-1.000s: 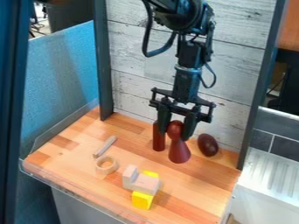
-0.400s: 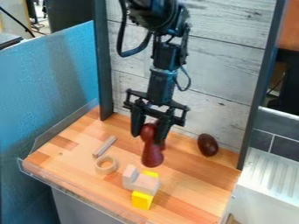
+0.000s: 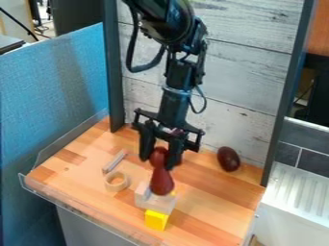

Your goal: Took the brown object and put it on top of the yellow and white objects

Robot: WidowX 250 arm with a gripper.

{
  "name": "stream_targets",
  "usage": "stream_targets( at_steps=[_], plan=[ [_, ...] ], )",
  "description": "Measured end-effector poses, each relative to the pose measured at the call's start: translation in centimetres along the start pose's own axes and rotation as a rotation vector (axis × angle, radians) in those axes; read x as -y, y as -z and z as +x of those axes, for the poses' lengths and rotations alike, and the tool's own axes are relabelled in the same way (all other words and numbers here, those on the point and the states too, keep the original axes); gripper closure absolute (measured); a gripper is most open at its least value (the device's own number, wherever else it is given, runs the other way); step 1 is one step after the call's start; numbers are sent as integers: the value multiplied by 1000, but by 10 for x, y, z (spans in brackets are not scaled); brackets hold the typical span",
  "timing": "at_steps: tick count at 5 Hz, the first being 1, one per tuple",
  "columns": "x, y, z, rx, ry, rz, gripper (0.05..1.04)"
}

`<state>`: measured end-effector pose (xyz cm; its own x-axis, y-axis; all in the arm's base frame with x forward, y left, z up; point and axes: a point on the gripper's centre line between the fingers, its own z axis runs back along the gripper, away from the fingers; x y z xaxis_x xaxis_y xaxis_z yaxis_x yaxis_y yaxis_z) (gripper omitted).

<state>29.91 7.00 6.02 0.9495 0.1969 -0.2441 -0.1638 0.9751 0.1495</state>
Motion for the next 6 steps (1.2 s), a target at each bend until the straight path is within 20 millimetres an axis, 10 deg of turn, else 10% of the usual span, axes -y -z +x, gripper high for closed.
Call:
stream_targets(
  at_steps=[6],
  plan=[
    [-1, 23, 3, -59, -31, 32, 504]
  ],
)
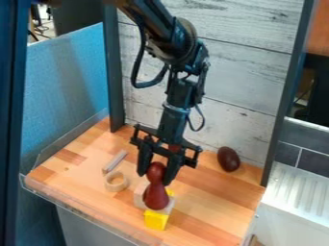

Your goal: Took the brown object and put it on top of the yellow and white objects

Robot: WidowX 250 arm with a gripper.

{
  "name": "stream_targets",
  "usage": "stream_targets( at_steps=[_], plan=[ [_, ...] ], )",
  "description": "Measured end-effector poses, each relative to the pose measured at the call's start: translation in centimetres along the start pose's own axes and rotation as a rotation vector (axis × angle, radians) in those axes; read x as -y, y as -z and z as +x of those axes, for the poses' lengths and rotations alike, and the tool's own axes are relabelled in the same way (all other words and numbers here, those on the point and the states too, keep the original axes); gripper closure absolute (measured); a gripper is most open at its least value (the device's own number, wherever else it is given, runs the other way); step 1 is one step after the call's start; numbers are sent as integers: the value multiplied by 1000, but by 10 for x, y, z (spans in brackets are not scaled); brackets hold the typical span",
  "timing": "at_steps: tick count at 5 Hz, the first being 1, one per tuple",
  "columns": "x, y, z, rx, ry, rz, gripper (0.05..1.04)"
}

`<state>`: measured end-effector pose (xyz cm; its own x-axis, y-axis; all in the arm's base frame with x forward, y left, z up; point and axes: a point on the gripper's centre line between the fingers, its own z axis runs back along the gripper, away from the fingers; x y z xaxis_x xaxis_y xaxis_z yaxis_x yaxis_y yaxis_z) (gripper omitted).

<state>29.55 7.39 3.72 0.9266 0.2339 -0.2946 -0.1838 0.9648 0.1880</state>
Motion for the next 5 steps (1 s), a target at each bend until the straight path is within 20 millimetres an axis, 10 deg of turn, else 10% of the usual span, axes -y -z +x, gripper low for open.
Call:
stream_targets(
  at_steps=[3, 4, 5],
  plan=[
    [0, -1, 3, -22, 9, -3, 71],
    [6, -12, 5, -2, 40, -47, 75],
    [5, -68, 0, 121, 68, -111, 82]
  ],
)
